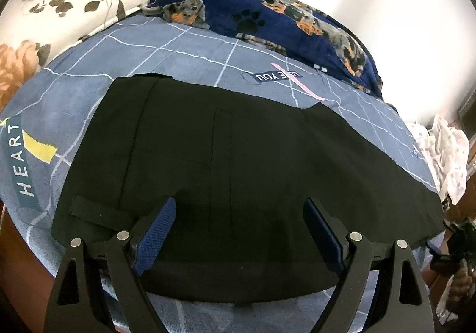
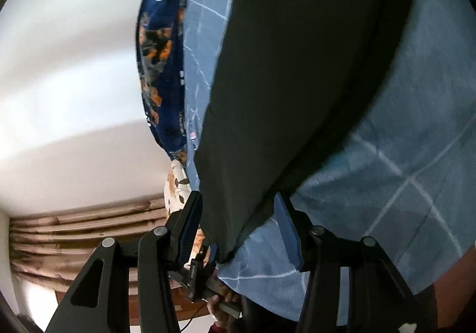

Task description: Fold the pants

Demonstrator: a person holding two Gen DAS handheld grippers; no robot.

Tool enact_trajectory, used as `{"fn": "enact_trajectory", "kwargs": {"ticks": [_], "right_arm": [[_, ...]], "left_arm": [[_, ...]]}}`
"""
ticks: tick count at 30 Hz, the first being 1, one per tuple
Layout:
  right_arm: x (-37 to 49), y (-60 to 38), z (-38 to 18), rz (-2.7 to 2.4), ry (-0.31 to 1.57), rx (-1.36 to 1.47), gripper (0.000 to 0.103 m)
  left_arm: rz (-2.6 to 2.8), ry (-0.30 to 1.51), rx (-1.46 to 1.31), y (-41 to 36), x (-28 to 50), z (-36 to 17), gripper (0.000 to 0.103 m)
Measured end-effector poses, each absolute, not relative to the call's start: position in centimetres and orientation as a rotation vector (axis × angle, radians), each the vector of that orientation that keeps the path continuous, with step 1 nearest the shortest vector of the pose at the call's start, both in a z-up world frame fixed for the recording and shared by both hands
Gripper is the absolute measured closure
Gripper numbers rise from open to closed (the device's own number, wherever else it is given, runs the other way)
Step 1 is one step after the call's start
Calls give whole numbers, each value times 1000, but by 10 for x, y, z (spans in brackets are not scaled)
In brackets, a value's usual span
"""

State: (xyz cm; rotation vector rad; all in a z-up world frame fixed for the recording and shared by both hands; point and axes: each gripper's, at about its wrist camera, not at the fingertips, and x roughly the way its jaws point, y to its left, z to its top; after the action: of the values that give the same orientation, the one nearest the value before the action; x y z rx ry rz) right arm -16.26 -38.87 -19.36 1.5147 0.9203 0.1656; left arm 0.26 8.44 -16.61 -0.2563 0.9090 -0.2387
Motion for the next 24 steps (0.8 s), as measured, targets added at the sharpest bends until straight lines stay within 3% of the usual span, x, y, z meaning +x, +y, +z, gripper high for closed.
{"fn": "enact_trajectory", "kwargs": {"ticks": [13, 14, 15, 16, 24], "right_arm": [[-149, -383, -206, 142, 921, 1544, 54], [-148, -383, -206, 140, 916, 1544, 61], [-147, -381, -207, 132, 917, 1533, 81], [-145, -380, -205, 116, 942, 1487, 92], [-155, -369, -192, 59, 1005, 1319, 98]], "left_arm": [[-234, 916, -248, 84, 4, -166, 15], [-234, 917, -246, 83, 3, -167, 15], [-234, 916, -247, 83, 3, -167, 15], [-234, 917, -246, 83, 3, -166, 15], [-232, 925, -248, 83, 3, -168, 14]]}}
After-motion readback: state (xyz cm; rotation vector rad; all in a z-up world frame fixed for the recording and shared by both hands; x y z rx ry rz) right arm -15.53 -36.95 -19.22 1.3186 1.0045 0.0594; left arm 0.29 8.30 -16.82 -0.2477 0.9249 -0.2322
